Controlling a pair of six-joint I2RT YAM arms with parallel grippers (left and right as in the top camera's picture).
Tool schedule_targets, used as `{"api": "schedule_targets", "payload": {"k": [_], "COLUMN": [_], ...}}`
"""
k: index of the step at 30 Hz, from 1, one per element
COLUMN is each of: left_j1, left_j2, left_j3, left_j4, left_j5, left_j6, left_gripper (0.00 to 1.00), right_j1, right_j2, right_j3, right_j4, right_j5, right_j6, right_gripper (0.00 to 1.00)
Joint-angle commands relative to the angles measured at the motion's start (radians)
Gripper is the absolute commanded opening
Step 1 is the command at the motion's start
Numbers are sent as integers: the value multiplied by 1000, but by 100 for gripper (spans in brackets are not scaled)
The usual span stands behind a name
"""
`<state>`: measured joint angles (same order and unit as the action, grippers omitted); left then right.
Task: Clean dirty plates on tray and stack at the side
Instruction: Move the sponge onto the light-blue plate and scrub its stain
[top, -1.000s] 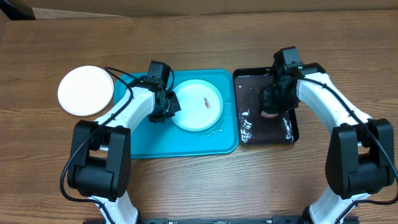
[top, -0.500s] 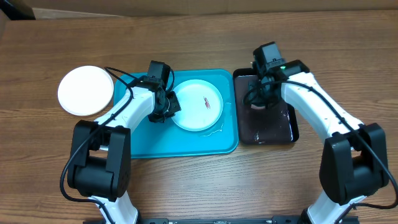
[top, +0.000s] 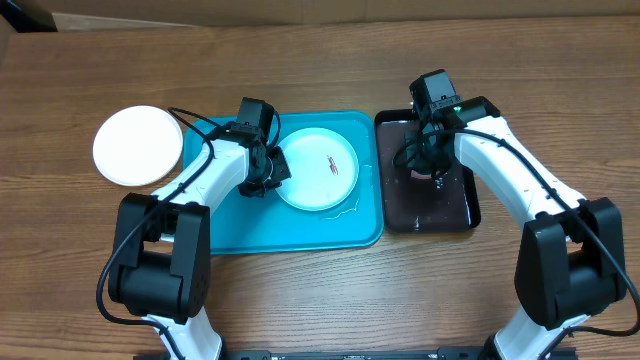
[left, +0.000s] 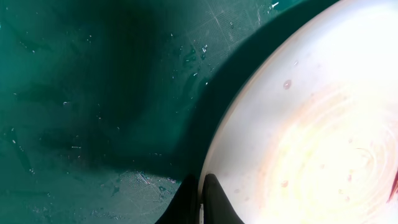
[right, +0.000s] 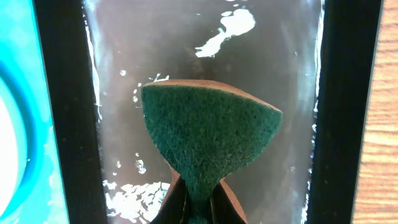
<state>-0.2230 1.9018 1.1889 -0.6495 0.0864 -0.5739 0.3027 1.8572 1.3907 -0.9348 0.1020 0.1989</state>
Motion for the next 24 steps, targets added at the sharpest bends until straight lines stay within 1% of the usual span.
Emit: {"api": "schedule_targets", "payload": {"k": [1, 3, 5, 8, 13, 14, 17, 22, 24], "left_j1": [-6, -6, -6, -6, -7, -7, -7, -7, -7], "left_j2": [10, 10, 10, 10, 10, 10, 10, 10, 10], "left_j3": [-8, -8, -8, -8, -8, -8, -8, -8, -8], "left_j4": [-8, -8, -8, -8, -8, -8, -8, -11, -11], "left_j5": [-8, -8, -8, -8, -8, -8, -8, -8, -8], "left_j6": [13, 13, 13, 14, 18, 18, 18, 18, 18], "left_gripper": [4, 4, 4, 4, 4, 4, 4, 4, 4], "right_j1": [0, -2, -2, 5, 27, 45, 99, 223, 273], "right_j2": [-23, -23, -23, -23, -29, -29, -28, -19, -7], "right_j3": [-3, -3, -2, 26, 181, 244, 319, 326, 325], "right_j4": [3, 6, 14, -11, -97, -125, -142, -83, -61], "right_j5": [15, 7, -69, -82, -124, -135, -159, -159, -119], "right_j6": [-1, 38, -6, -32, -48, -51, -50, -49, -42], "right_gripper": [4, 4, 4, 4, 4, 4, 4, 4, 4]}}
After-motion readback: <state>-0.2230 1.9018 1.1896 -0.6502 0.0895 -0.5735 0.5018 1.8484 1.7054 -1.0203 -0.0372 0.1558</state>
